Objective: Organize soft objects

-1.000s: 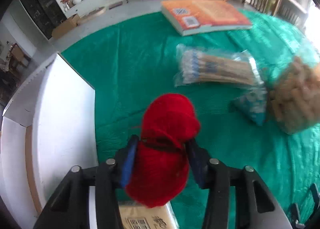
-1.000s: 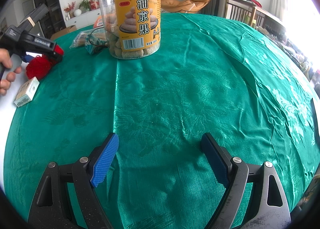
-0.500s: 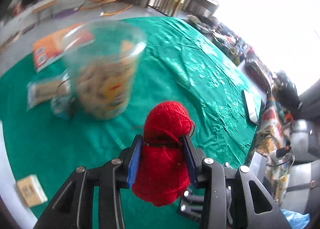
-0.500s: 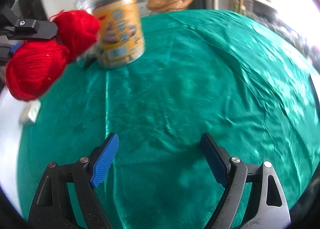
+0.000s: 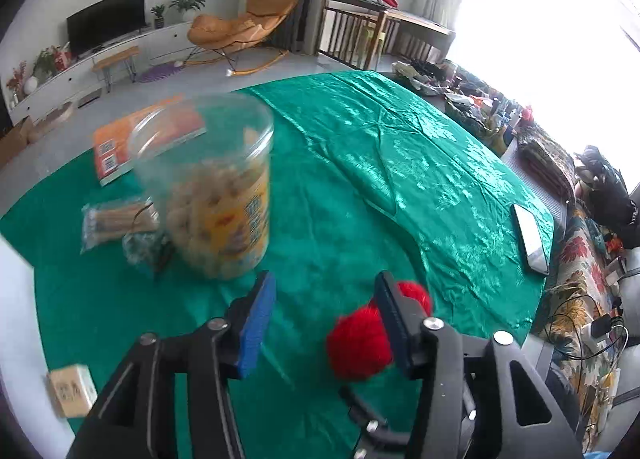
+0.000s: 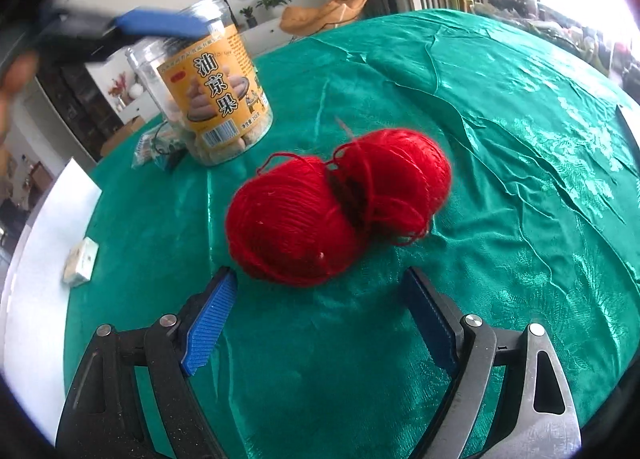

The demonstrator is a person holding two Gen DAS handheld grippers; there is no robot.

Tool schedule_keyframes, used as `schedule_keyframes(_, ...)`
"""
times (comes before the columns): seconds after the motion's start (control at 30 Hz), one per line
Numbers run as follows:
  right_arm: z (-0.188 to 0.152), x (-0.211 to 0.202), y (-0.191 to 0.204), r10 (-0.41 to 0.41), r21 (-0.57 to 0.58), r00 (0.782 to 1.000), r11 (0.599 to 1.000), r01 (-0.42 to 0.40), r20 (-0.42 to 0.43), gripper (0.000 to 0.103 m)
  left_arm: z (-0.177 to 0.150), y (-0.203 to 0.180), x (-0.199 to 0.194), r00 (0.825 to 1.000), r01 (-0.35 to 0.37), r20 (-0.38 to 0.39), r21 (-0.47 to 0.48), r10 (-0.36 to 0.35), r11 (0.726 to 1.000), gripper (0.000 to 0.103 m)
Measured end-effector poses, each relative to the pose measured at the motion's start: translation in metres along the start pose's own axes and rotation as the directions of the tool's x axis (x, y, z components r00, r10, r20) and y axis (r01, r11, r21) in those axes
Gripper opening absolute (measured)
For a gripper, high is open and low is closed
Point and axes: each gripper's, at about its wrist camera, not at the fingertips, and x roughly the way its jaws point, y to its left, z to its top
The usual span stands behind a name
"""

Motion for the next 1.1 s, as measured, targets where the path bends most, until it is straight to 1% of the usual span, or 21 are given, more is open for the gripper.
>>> schedule_keyframes(0.03, 0.001, -0.001, -0.001, 0.0, 0.006, 1.0, 1.0, 0.0, -0.004, 0.086, -0.02, 0.008, -0.008, 1.0, -0.017, 0.01, -0.025, 0.017, 1.0, 0.083)
schedule_keyframes(0.07, 0.002, -0.002, -0.004, -0.002, 0.016, 1.0, 1.0, 0.002, -0.003, 0.086, -0.044, 0.017, -0.017, 0.999, -0.042, 0.019, -0.058, 0.043, 0.997, 0.091)
schedule_keyframes(0.1, 0.0, -0.005, -0.006, -0.016, 0.027, 1.0, 1.0, 0.016, 0.002, 0.086, -0.071, 0.026, -0.023, 0.998, -0.063, 0.017, -0.09, 0.065, 0.994, 0.091)
schedule_keyframes(0.13, 0.0, -0.006, -0.008, -0.038, 0.031, 0.999, 0.999, 0.039, -0.002, 0.086, -0.09, 0.032, -0.024, 0.997, -0.076, 0.003, -0.104, 0.076, 0.992, 0.091)
schedule_keyframes(0.2, 0.003, -0.003, -0.008, -0.085, 0.011, 0.996, 0.996, 0.085, -0.031, 0.085, -0.131, 0.043, -0.024, 0.993, -0.115, -0.047, -0.123, 0.11, 0.986, 0.091)
schedule_keyframes(0.3, 0.017, 0.014, 0.003, -0.155, -0.131, 0.984, 0.981, 0.143, -0.088, 0.085, -0.168, 0.053, -0.022, 0.987, -0.144, -0.096, -0.133, 0.132, 0.981, 0.091)
schedule_keyframes(0.33, 0.024, 0.022, 0.004, -0.176, -0.176, 0.979, 0.972, 0.156, -0.1, 0.084, -0.176, 0.058, -0.023, 0.985, -0.152, -0.108, -0.144, 0.137, 0.978, 0.091)
schedule_keyframes(0.37, 0.036, 0.031, 0.001, -0.189, -0.19, 0.976, 0.968, 0.167, -0.106, 0.084, -0.18, 0.06, -0.023, 0.984, -0.155, -0.111, -0.156, 0.138, 0.976, 0.091)
schedule_keyframes(0.47, 0.08, 0.048, -0.016, -0.163, -0.115, 0.984, 0.981, 0.154, -0.075, 0.084, -0.184, 0.077, -0.027, 0.983, -0.169, -0.113, -0.213, 0.148, 0.962, 0.091)
schedule_keyframes(0.57, 0.118, 0.054, -0.024, -0.155, -0.084, 0.988, 0.985, 0.153, -0.024, 0.083, -0.183, 0.09, -0.029, 0.979, -0.197, -0.106, -0.247, 0.176, 0.949, 0.091)
schedule_keyframes(0.6, 0.126, 0.051, -0.026, -0.167, -0.07, 0.986, 0.984, 0.167, -0.002, 0.083, -0.182, 0.093, -0.03, 0.977, -0.209, -0.1, -0.249, 0.19, 0.946, 0.091)
schedule_keyframes(0.67, 0.125, 0.036, -0.03, -0.129, -0.023, 0.991, 0.991, 0.13, 0.032, 0.085, -0.179, 0.1, -0.029, 0.969, -0.244, -0.089, -0.263, 0.229, 0.933, 0.091)
schedule_keyframes(0.77, 0.092, 0.007, -0.03, -0.039, 0.026, 0.996, 0.999, 0.037, 0.081, 0.085, -0.168, 0.117, -0.02, 0.947, -0.318, -0.07, -0.34, 0.313, 0.885, 0.091)
schedule_keyframes(0.83, 0.062, -0.003, -0.027, 0.013, 0.027, 0.995, 1.0, -0.015, 0.101, 0.085, -0.155, 0.138, -0.009, 0.93, -0.355, -0.066, -0.427, 0.363, 0.832, 0.091)
schedule_keyframes(0.9, 0.034, -0.008, -0.022, 0.064, 0.03, 0.993, 0.997, -0.068, 0.099, 0.085, -0.146, 0.163, 0.003, 0.911, -0.388, -0.087, -0.519, 0.404, 0.762, 0.091)
schedule_keyframes(0.93, 0.024, -0.008, -0.021, 0.088, 0.05, 0.994, 0.994, -0.092, 0.072, 0.085, -0.141, 0.176, 0.005, 0.898, -0.4, -0.089, -0.573, 0.431, 0.715, 0.092)
schedule_keyframes(0.97, 0.023, -0.008, -0.02, 0.124, 0.072, 0.991, 0.989, -0.127, 0.05, 0.085, -0.139, 0.184, 0.004, 0.885, -0.409, -0.081, -0.603, 0.458, 0.685, 0.092)
schedule_keyframes(1.0, 0.02, -0.012, -0.016, 0.166, 0.076, 0.984, 0.982, -0.17, 0.058, 0.085, -0.134, 0.196, 0.006, 0.876, -0.412, -0.085, -0.643, 0.475, 0.645, 0.092)
schedule_keyframes(1.03, 0.019, -0.016, -0.013, 0.169, 0.056, 0.982, 0.983, -0.174, 0.078, 0.085, -0.13, 0.204, 0.008, 0.875, -0.405, -0.085, -0.665, 0.476, 0.627, 0.092)
schedule_keyframes(1.07, 0.018, -0.019, -0.009, 0.148, 0.029, 0.985, 0.988, -0.151, 0.09, 0.085, -0.125, 0.211, 0.011, 0.88, -0.385, -0.067, -0.681, 0.471, 0.623, 0.092)
schedule_keyframes(1.1, 0.016, -0.018, -0.006, 0.136, 0.015, 0.987, 0.99, -0.138, 0.089, 0.086, -0.119, 0.215, 0.015, 0.901, -0.331, -0.019, -0.675, 0.433, 0.66, 0.092)
